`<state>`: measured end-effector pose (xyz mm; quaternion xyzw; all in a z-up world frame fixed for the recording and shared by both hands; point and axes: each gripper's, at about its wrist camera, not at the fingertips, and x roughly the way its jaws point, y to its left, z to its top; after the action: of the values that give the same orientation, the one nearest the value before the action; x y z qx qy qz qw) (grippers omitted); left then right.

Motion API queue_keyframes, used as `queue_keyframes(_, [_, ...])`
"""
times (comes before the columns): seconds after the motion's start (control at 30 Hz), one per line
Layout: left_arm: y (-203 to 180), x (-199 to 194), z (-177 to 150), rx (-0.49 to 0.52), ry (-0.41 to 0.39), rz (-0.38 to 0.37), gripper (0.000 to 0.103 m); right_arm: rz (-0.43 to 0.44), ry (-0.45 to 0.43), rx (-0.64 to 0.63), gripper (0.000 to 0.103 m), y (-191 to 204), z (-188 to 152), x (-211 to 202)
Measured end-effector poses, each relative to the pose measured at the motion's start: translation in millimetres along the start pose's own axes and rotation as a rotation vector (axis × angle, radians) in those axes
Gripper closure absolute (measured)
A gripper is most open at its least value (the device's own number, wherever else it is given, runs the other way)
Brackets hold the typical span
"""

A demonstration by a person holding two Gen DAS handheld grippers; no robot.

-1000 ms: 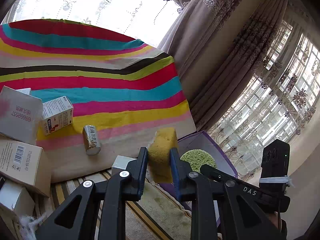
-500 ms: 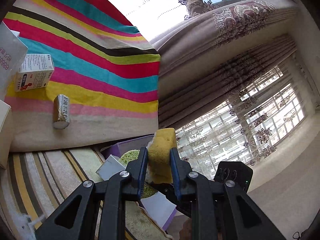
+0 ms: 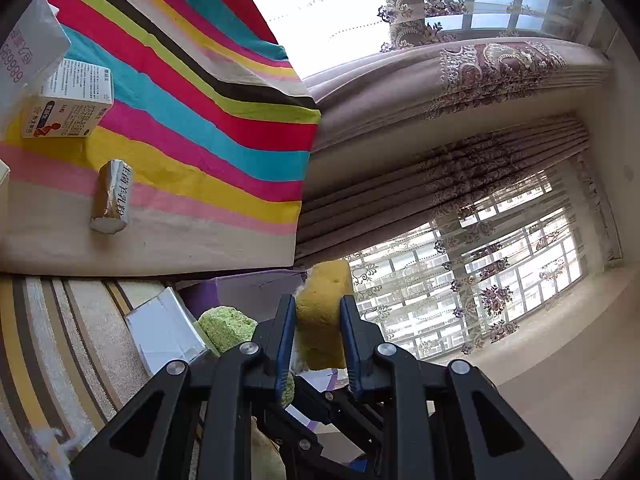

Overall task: Organize objects
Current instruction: 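Carry both sponges over the purple box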

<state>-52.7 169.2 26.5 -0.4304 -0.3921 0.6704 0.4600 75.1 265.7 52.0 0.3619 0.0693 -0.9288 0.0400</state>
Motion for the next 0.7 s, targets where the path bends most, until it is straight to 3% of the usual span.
queue_keyframes(0.4, [-8, 6, 1, 0.013, 0.011, -0.024, 0.079, 0.018, -0.045, 0.171, 0.083, -38, -11, -30])
queue_keyframes(0.7, [-5, 37, -6, 0.008, 0.083, 0.001, 0.079, -0.002, 0.009, 0.299, 0.083, -79, -42, -35])
